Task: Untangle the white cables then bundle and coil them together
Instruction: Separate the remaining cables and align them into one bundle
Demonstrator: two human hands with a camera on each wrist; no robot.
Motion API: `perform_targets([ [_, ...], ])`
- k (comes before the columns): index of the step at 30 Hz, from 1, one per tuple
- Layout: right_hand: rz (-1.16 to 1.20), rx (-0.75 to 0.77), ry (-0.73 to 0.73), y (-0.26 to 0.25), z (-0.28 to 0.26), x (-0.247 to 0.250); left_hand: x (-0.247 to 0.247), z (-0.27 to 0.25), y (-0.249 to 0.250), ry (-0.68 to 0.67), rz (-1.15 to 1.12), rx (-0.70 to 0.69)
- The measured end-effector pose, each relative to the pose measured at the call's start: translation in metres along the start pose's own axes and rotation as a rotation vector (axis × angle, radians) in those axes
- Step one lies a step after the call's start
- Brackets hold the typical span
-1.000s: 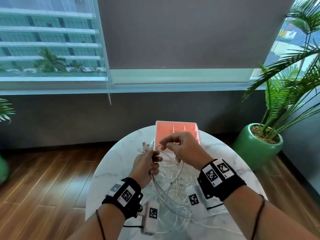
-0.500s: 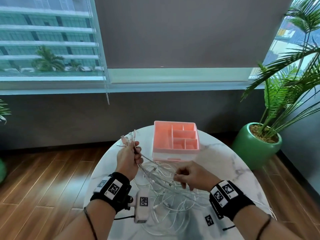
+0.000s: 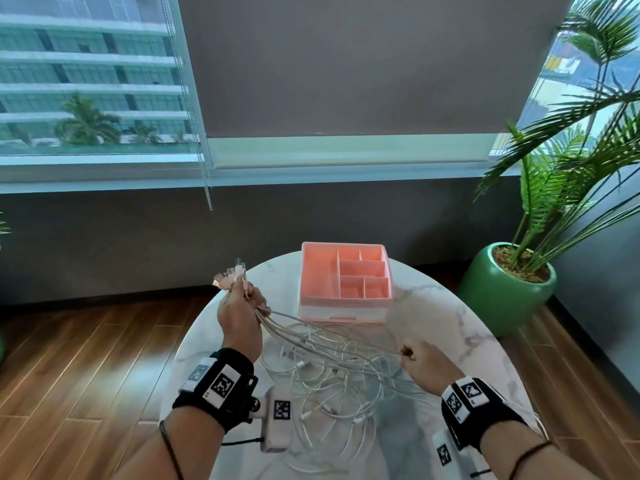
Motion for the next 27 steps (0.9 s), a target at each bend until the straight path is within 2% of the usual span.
perform_targets([
  [4,0.050,-0.052,0.025,0.002,0.005,0.007,-0.006,-0.006,0.003,-0.045,-0.071,0.046],
  [7,0.426,-0.085,0.058,-0.030,0.009,0.033,-0.013,-0.015,0.002,-0.130,-0.010,0.080],
  [10,0.746,0.017,0.121,-0.090,0.005,0.079,-0.026,-0.027,-0.004,-0.232,0.041,0.103],
  [14,1.031,0.228,0.299,-0.164,-0.008,0.149,-0.037,-0.041,-0.018,-0.326,0.103,0.129],
  [16,1.154,0.312,0.332,-0.188,-0.014,0.170,-0.042,-0.046,-0.023,-0.372,0.147,0.128],
  [18,1.215,0.365,0.301,-0.205,-0.018,0.174,-0.048,-0.053,-0.023,-0.449,0.199,0.094],
  [21,1.214,0.383,0.192,-0.219,-0.022,0.154,-0.054,-0.061,-0.023,-0.551,0.342,0.018],
  [24,1.165,0.361,0.126,-0.221,-0.023,0.132,-0.055,-0.062,-0.025,-0.501,0.531,-0.056],
  [27,1.200,0.350,0.037,-0.220,-0.025,0.121,-0.049,-0.057,-0.028,-0.423,0.618,-0.096],
])
Point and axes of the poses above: each hand's wrist, its own z-axis towards the middle knuckle, its own x-axis out of the back of the hand, y = z × x, the point moved 7 cm from there along z, towards the middle knuckle, and after that the axes turned 7 degrees about y, right-handed, at the moved point
